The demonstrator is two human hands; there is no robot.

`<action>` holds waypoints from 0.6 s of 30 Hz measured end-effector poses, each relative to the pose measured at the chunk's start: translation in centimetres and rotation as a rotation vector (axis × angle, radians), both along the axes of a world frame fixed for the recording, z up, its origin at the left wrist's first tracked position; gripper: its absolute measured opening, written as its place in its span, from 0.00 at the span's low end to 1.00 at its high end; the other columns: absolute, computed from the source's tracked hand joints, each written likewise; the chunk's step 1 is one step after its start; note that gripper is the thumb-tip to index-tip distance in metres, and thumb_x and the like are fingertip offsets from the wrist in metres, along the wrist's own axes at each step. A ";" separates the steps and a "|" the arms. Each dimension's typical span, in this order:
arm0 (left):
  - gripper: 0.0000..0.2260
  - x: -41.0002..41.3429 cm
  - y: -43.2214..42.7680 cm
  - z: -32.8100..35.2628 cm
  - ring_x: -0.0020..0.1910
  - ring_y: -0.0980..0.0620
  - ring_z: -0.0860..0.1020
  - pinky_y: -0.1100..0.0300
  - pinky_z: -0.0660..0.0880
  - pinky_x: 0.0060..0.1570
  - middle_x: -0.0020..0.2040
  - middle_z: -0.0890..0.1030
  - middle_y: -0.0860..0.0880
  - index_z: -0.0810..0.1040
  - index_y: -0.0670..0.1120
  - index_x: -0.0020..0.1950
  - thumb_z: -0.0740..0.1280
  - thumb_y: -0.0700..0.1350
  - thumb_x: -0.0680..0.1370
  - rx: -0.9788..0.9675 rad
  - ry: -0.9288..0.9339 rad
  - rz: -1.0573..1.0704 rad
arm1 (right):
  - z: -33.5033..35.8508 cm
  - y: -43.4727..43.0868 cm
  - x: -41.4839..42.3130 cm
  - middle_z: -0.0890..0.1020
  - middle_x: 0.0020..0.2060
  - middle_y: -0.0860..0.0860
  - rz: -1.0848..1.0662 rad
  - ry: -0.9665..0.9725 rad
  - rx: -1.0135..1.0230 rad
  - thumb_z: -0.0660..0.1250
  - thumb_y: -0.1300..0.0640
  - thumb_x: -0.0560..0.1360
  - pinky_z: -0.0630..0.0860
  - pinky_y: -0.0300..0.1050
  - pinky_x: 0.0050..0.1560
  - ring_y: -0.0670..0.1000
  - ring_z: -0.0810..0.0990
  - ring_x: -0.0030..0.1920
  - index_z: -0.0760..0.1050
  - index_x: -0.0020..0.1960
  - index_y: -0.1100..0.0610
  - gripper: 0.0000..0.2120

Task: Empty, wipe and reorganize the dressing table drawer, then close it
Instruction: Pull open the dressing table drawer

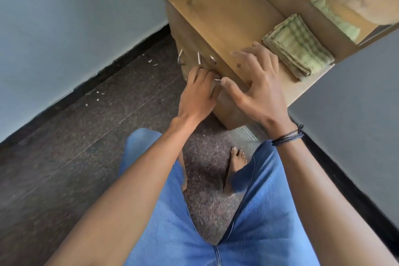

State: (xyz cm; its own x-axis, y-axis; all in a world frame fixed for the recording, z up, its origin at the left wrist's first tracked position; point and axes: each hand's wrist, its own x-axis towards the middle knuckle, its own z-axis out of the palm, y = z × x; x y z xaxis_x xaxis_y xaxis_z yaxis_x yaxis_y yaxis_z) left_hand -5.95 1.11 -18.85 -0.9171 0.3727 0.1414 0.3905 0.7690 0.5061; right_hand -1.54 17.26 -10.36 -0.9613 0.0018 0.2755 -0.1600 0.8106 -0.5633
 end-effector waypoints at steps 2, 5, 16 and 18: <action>0.13 0.3 -0.4 -0.3 0.71 0.44 0.65 0.52 0.75 0.62 0.60 0.78 0.47 0.76 0.44 0.62 0.66 0.48 0.80 -0.017 0.021 0.006 | 0.0 0.0 0.1 0.74 0.64 0.51 0.010 -0.010 0.015 0.68 0.44 0.78 0.63 0.42 0.68 0.53 0.66 0.71 0.75 0.69 0.52 0.22; 0.13 1.0 -1.3 0.0 0.73 0.47 0.63 0.50 0.77 0.59 0.63 0.77 0.49 0.76 0.46 0.63 0.64 0.50 0.81 -0.014 -0.021 -0.002 | 0.1 -0.1 0.3 0.74 0.62 0.51 0.023 -0.023 0.053 0.68 0.45 0.77 0.66 0.42 0.61 0.51 0.68 0.63 0.76 0.67 0.52 0.21; 0.15 4.7 -7.3 -0.4 0.78 0.48 0.56 0.53 0.56 0.74 0.73 0.70 0.48 0.73 0.46 0.68 0.63 0.49 0.83 0.031 -0.185 0.028 | -0.9 -4.6 6.6 0.75 0.60 0.51 0.032 -0.108 0.181 0.69 0.52 0.79 0.71 0.50 0.63 0.54 0.70 0.62 0.77 0.67 0.54 0.18; 0.17 5.7 -8.1 -0.3 0.79 0.48 0.55 0.53 0.55 0.75 0.74 0.69 0.47 0.73 0.45 0.68 0.63 0.52 0.83 0.047 -0.213 0.046 | -1.2 -5.4 7.6 0.76 0.60 0.51 0.024 -0.118 0.170 0.69 0.52 0.78 0.71 0.49 0.63 0.54 0.71 0.61 0.77 0.68 0.54 0.19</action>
